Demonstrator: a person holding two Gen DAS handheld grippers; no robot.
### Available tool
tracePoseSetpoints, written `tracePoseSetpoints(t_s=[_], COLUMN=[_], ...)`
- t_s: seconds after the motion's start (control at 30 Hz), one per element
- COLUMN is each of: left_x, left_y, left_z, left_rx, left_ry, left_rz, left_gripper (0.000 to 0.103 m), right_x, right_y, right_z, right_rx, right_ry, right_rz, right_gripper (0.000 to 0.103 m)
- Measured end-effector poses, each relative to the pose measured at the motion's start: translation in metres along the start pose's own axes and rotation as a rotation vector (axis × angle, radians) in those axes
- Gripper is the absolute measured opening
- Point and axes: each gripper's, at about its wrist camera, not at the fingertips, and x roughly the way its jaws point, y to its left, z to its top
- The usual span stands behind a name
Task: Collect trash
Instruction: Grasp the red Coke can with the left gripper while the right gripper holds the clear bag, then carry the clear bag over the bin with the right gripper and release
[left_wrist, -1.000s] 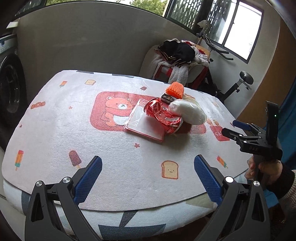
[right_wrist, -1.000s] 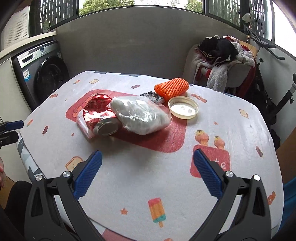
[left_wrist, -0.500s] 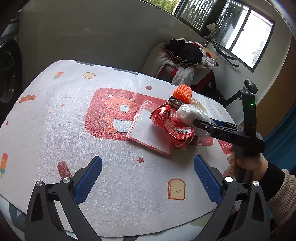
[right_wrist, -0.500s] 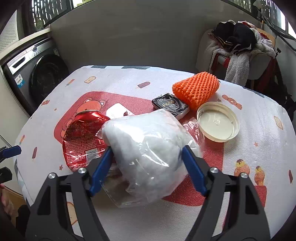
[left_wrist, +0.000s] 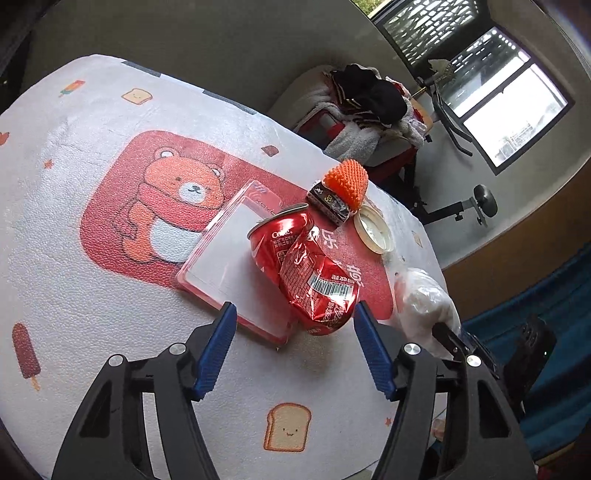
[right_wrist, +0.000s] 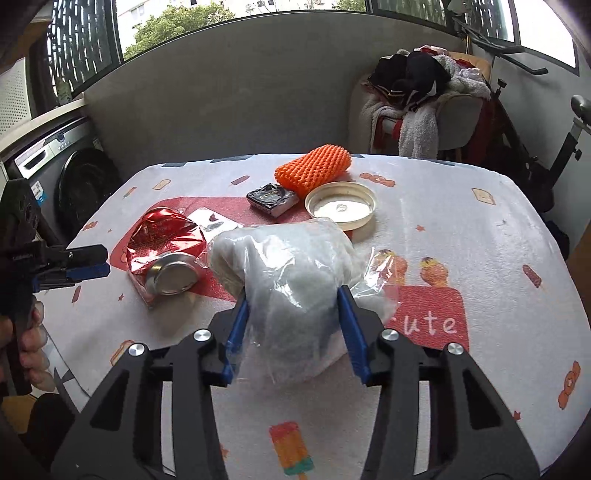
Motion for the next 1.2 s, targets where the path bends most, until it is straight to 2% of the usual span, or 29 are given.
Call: tracePoseSetpoints(t_s=[0.13, 0.23, 0.33, 0.37, 0.43, 0.6, 0.8, 1.2], left_x=[0.019, 0.031, 0.042, 0.044, 0.043, 0.022, -0.007, -0.056], left_y=[0.001, 0.003, 0.006, 0.005, 0.002, -0.018, -0.051, -0.080], left_z=[0.012, 0.020, 0.022, 0.021, 0.017, 0.014, 0.005, -0.049], left_rx=[-0.016, -0.045, -0.074, -0.072, -0.059, 0.044, 0.194, 0.334], left_ry=[0.015, 0.028, 0.053, 0.068, 0.064, 0.020, -0.006, 0.000], left_rz=[0.022, 0.021, 0.005, -0.001, -0.013, -0.018, -0.024, -0.038], left_gripper=[0.063, 0.056, 0.037, 0.022, 0.020, 0.005, 0.005, 0.005], right_x=[-0.009, -0.015, -0.019, -0.021, -0.025, -0.028, -0.037, -0.074], right_y=[-0.013, -0.019, -0.022, -0.023, -0.021, -0.020, -0.013, 0.004], right_z=[-0.015, -0.020, -0.022, -0.023, -0.023, -0.026, -0.033, -0.051], right_rx=[0.023, 0.033, 0.044, 0.048, 0.053, 0.055, 0.063, 0.059], right_ry=[0.002, -0.006, -0.012, -0.016, -0.024, -0.024, -0.035, -0.042], right_rz=[-0.041, -0.053, -0.048, -0.043, -0.035, -0.021, -0.002, 0.050], right_gripper=[0.048, 0.048, 0.048, 0.048, 0.048, 0.048, 0.048, 0.048])
